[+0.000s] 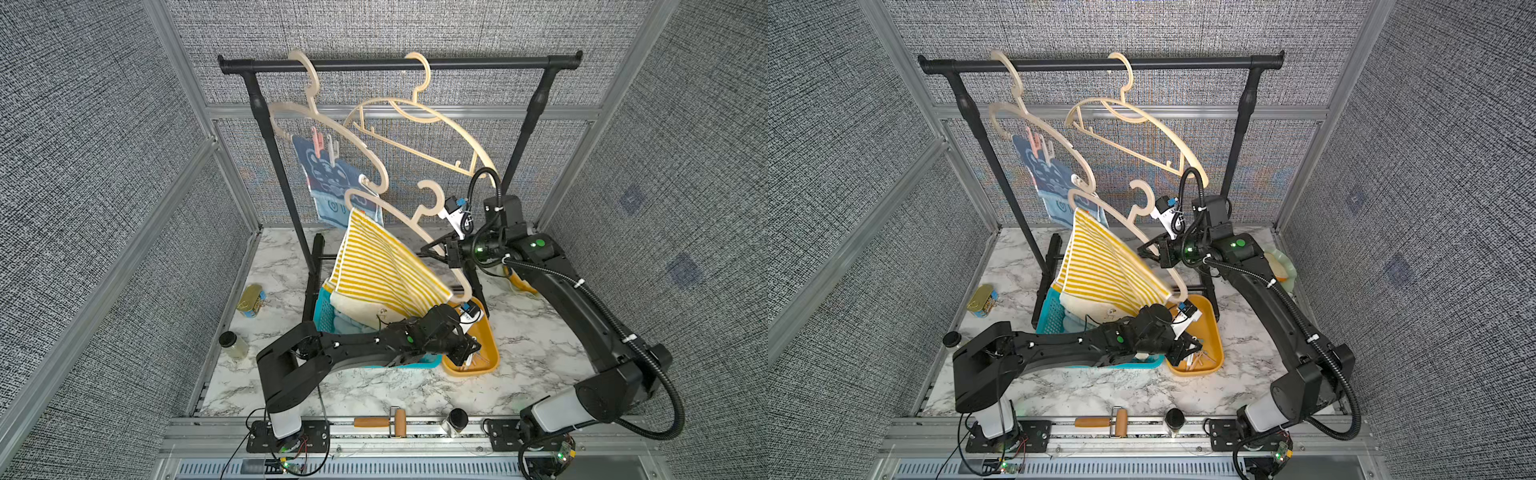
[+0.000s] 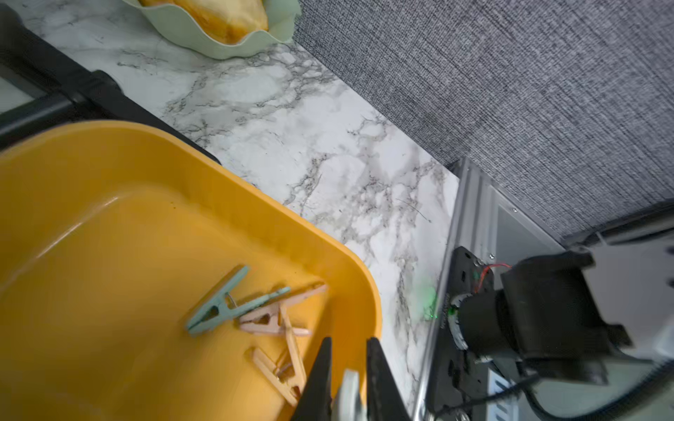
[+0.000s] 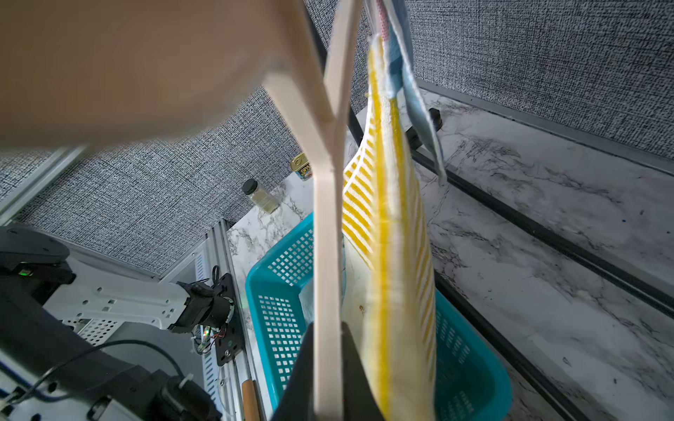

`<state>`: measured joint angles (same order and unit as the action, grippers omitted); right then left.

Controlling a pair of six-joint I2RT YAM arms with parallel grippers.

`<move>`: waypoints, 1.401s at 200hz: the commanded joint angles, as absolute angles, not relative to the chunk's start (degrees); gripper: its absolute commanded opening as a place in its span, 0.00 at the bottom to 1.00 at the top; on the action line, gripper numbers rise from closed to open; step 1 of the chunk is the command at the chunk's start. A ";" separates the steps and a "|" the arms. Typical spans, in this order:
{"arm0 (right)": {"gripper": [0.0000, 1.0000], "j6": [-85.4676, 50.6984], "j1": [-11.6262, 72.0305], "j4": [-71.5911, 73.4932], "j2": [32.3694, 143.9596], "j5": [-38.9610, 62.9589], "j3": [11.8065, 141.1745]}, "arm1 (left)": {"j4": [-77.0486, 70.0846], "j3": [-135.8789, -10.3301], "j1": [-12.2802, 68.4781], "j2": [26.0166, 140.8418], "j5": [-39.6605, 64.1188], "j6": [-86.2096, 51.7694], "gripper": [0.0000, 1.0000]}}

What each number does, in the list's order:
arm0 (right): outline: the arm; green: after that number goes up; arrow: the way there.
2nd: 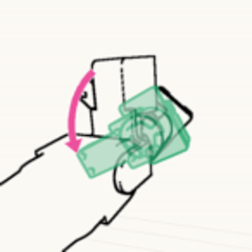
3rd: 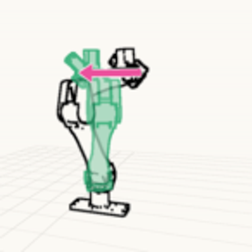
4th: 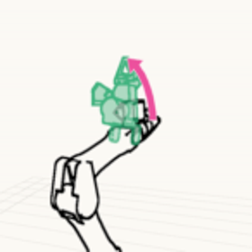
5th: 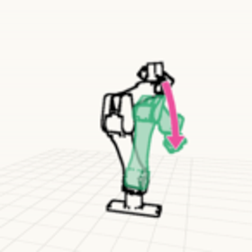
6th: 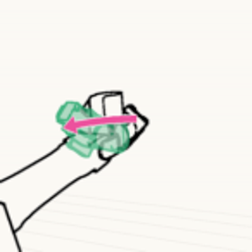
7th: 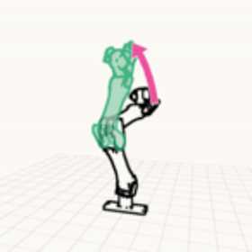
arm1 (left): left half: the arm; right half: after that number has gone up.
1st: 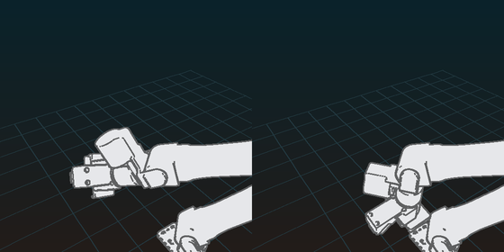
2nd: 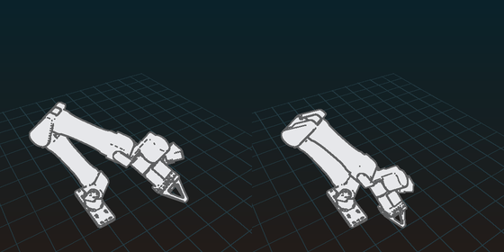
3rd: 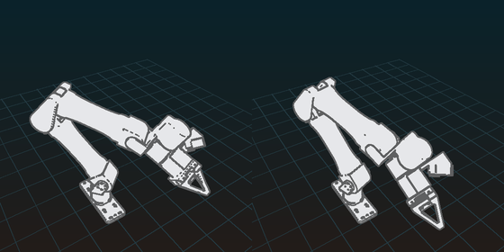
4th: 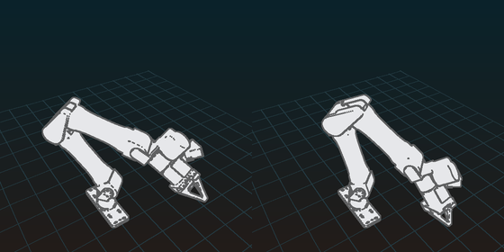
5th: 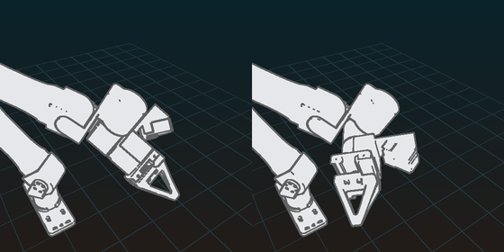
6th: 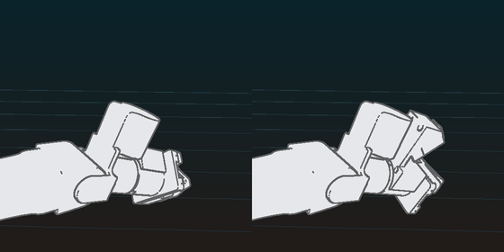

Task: Remove the clothespins securing towels to the hanger
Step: Remove the clothespin from the hanger, then place the clothespin in the storage box.

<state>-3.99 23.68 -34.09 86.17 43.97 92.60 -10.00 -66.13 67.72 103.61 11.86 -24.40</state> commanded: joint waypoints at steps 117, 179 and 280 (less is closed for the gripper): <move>0.00 -5.49 19.44 -34.97 86.18 51.04 95.17 | 1.14 -77.16 73.96 102.66 9.21 -17.80 0.57; 0.00 -4.97 16.62 -38.25 85.65 51.68 96.84 | 0.15 -76.13 78.39 95.30 8.03 -18.89 0.56; 0.00 7.81 21.58 -51.88 84.55 51.08 97.73 | 32.03 -74.61 71.56 67.52 -18.67 -16.33 0.58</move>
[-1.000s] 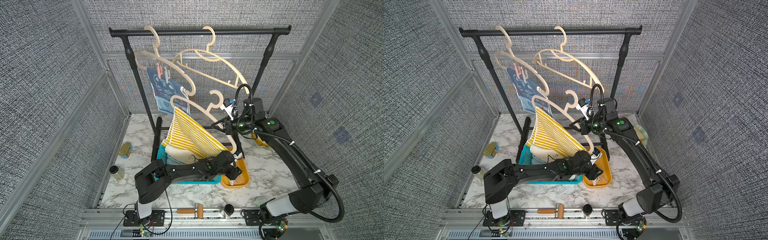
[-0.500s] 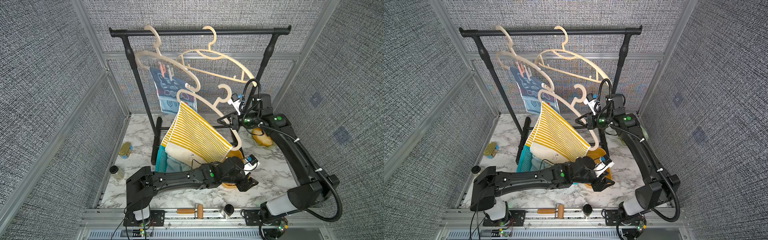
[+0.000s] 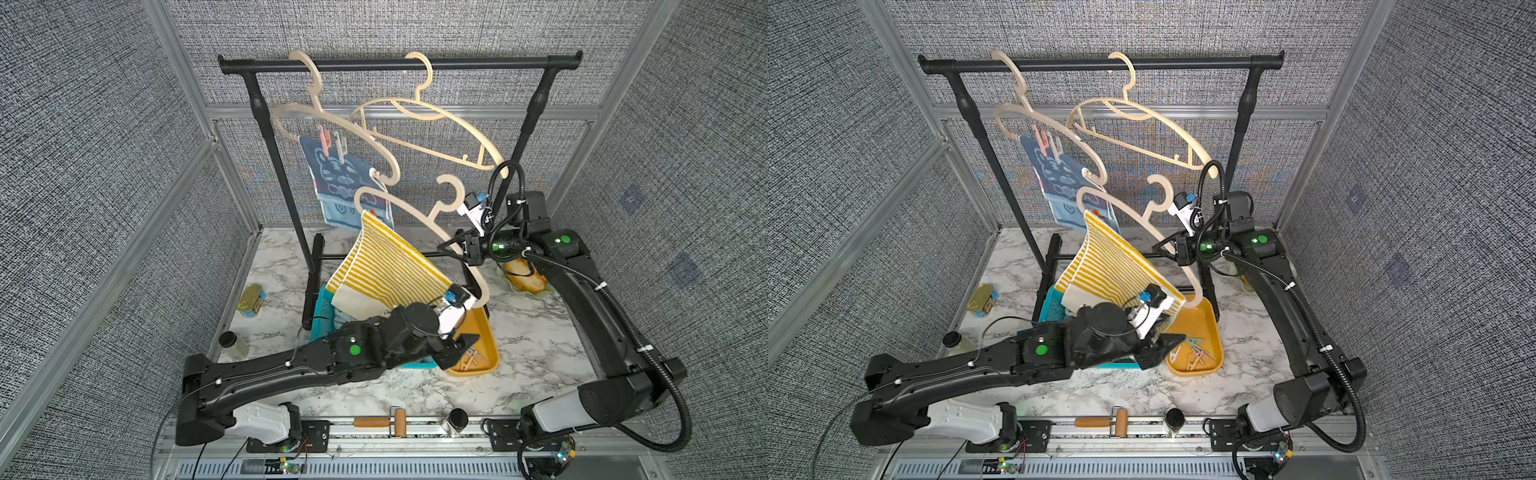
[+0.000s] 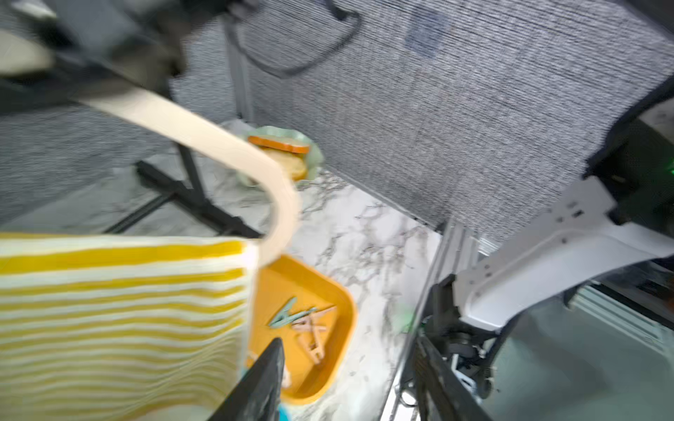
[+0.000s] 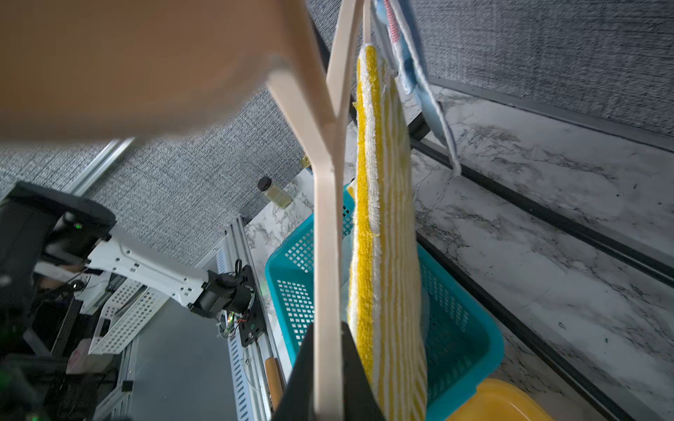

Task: Remove the clothespins securing towels to the hanger
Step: Place the clothespin in the storage box, then remove the towel from the hanger.

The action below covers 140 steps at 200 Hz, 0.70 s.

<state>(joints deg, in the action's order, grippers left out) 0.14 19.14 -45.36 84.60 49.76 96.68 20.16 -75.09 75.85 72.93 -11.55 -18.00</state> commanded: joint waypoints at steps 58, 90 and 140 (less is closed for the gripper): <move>0.00 10.90 27.51 -53.81 84.49 49.10 95.98 | 28.83 -72.07 50.84 55.23 -3.91 -3.19 0.69; 0.00 10.20 30.45 -52.90 85.17 48.62 95.69 | 28.27 -75.53 49.09 61.46 -2.03 -1.76 0.70; 0.00 10.21 31.99 -51.66 84.74 48.32 93.21 | 26.12 -77.47 47.37 64.74 0.00 -2.14 0.70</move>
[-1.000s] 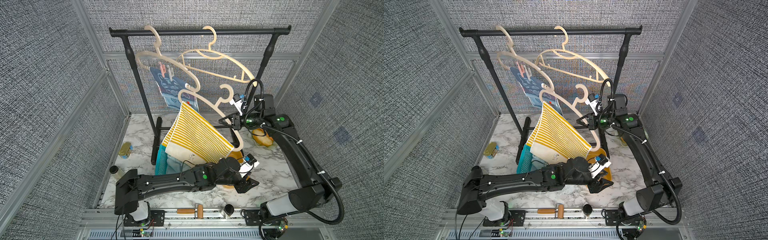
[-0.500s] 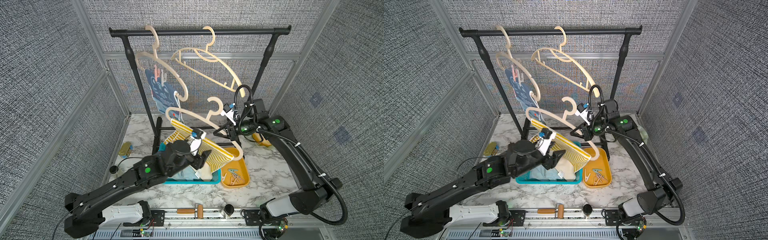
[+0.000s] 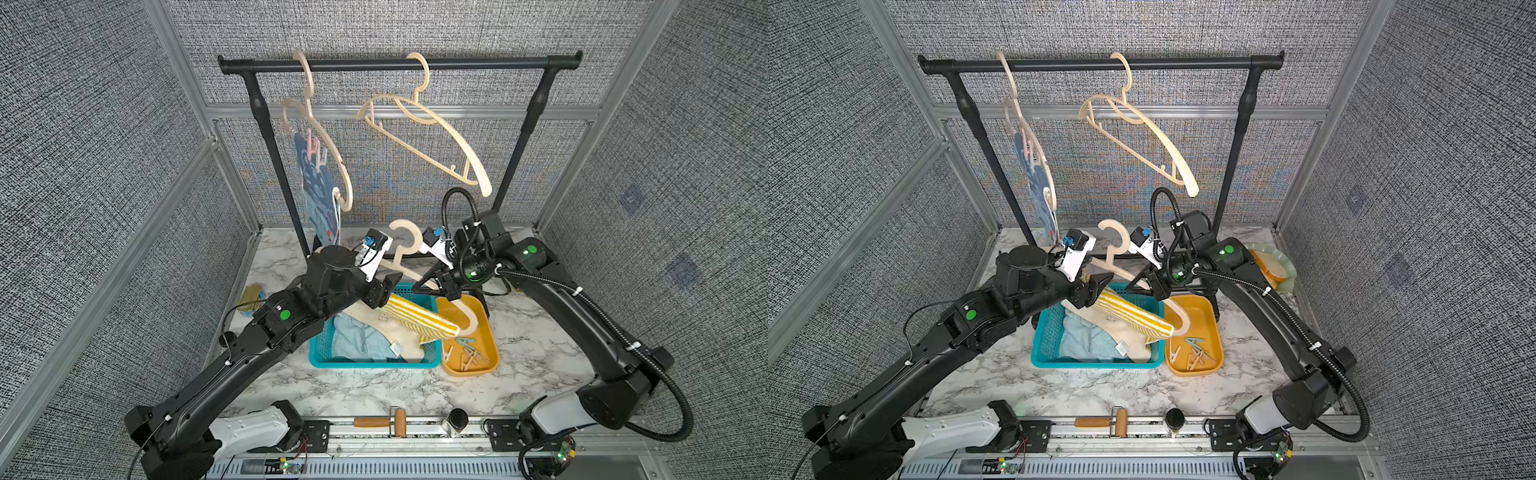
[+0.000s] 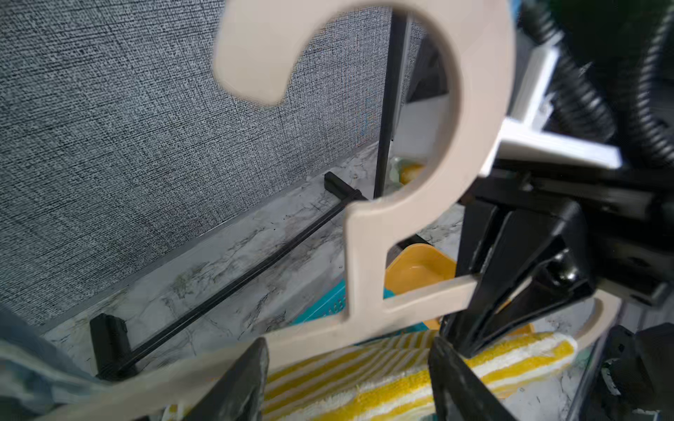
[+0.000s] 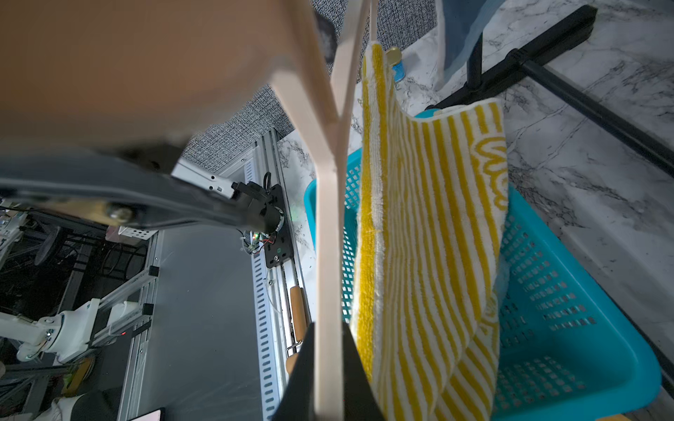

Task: Remove the clothespins securing towels to the hanger
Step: Remove the towel from the hanger.

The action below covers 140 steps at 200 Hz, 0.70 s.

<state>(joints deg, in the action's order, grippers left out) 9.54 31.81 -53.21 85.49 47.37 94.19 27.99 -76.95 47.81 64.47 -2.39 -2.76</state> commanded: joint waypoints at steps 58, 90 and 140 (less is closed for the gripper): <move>0.00 7.14 27.88 -49.90 81.81 47.91 92.03 | 36.16 -71.43 47.29 57.72 -7.21 -9.34 0.69; 0.00 4.73 24.69 -48.01 79.81 50.43 90.85 | 44.43 -69.13 46.63 54.51 -15.37 -15.50 0.69; 0.00 2.01 21.45 -45.76 78.19 55.76 88.94 | 35.32 -58.42 31.77 49.91 -2.49 -13.28 0.70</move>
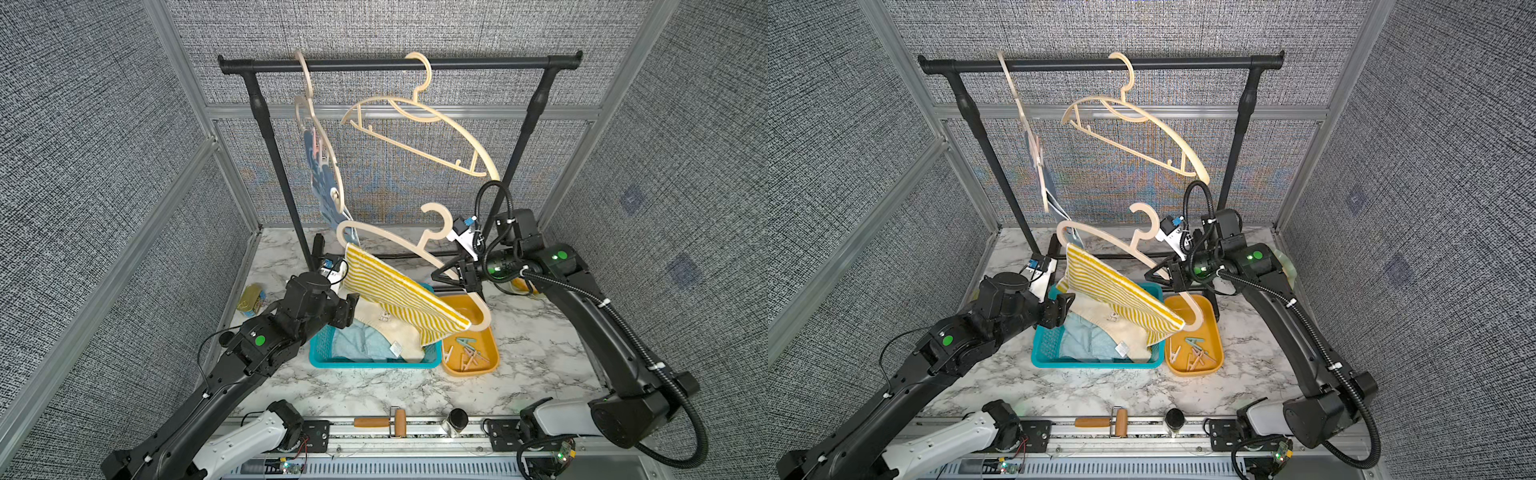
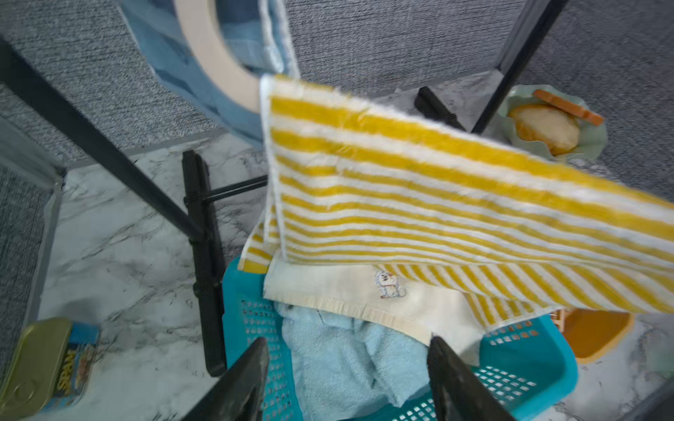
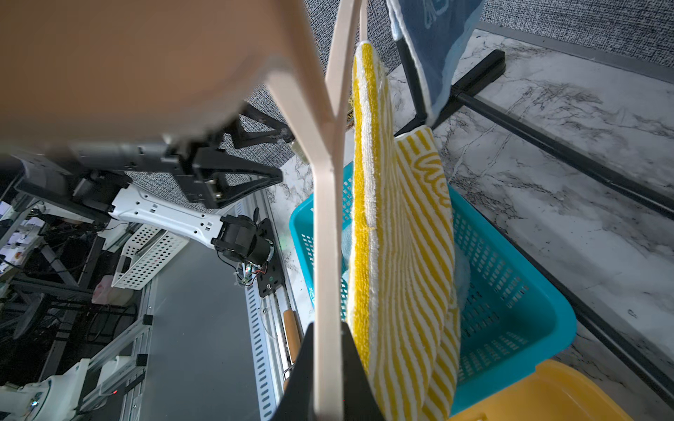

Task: Remove the clothespins securing towels to the hanger
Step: Remove the towel from the hanger.

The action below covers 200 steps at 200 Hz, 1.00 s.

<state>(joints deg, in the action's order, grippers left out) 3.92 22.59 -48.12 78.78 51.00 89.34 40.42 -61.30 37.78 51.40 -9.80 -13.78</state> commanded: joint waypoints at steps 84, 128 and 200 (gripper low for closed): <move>0.00 1.08 19.94 -43.19 78.48 60.01 86.01 | 16.24 -57.29 10.98 54.64 31.36 -11.28 0.68; 0.00 0.28 19.90 -42.06 79.36 60.54 85.68 | 10.19 -58.39 7.87 57.93 39.52 -11.24 0.63; 0.00 -1.15 20.25 -40.61 79.98 61.43 85.91 | 9.19 -60.62 7.82 64.55 42.70 -9.18 0.59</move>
